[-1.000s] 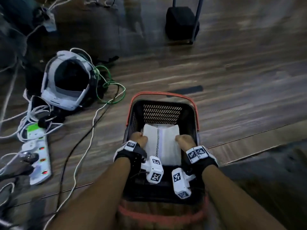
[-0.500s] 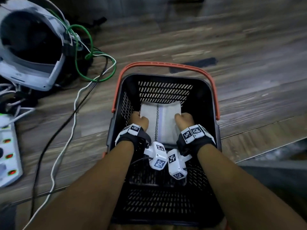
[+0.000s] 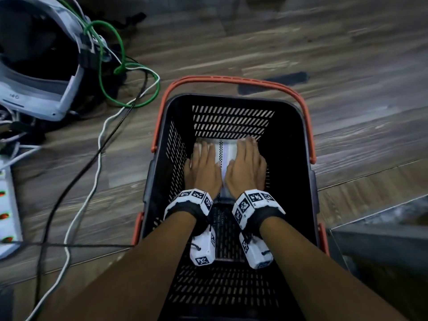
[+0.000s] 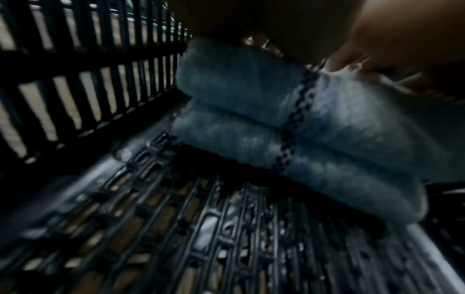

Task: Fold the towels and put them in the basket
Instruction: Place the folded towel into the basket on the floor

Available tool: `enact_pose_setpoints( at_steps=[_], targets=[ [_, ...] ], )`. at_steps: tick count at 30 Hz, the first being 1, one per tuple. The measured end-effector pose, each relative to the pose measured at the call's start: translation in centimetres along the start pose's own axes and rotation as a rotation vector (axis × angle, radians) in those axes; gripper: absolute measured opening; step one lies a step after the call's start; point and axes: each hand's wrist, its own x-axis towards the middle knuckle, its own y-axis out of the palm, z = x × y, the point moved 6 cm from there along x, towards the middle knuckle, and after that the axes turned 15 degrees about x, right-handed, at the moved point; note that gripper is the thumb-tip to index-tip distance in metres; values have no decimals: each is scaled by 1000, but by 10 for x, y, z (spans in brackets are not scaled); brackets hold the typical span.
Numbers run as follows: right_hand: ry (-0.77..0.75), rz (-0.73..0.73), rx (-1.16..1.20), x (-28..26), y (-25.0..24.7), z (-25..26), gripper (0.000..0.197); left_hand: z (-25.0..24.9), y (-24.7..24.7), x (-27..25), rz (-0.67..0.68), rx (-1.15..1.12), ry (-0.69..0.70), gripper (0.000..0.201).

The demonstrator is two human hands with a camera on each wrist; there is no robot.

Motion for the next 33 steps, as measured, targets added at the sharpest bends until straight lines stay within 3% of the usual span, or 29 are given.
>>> enact_pose_setpoints(
  at_steps=[7,10,12,15,17,21,26,28,33],
  targets=[
    [24,113,-59,0,24,-15,60,-1,12,2,76,152,7,56],
    [67,264,-102,-1,11,-7,61,-5,-3,-3,207,235,27,57],
    [118,392,-122,-7,-8,2,54,-8,-22,-11,344,305,56,57],
    [209,551,-95,-30,-43,16,30,-14,-67,-38,469,327,98,38],
    [213,665,-92,-52,-68,30,32,-20,-105,-63,494,307,135,38],
    [142,589,-41,-87,-165,69,42,-34,-206,-110,335,339,168,39],
    [42,357,20,-136,-329,112,33,-74,-351,-173,45,272,254,32],
    [15,238,14,-165,-393,124,38,-96,-403,-206,-49,281,273,31],
    [-5,84,-13,-261,-513,136,42,-143,-489,-295,-227,299,295,38]
  ],
)
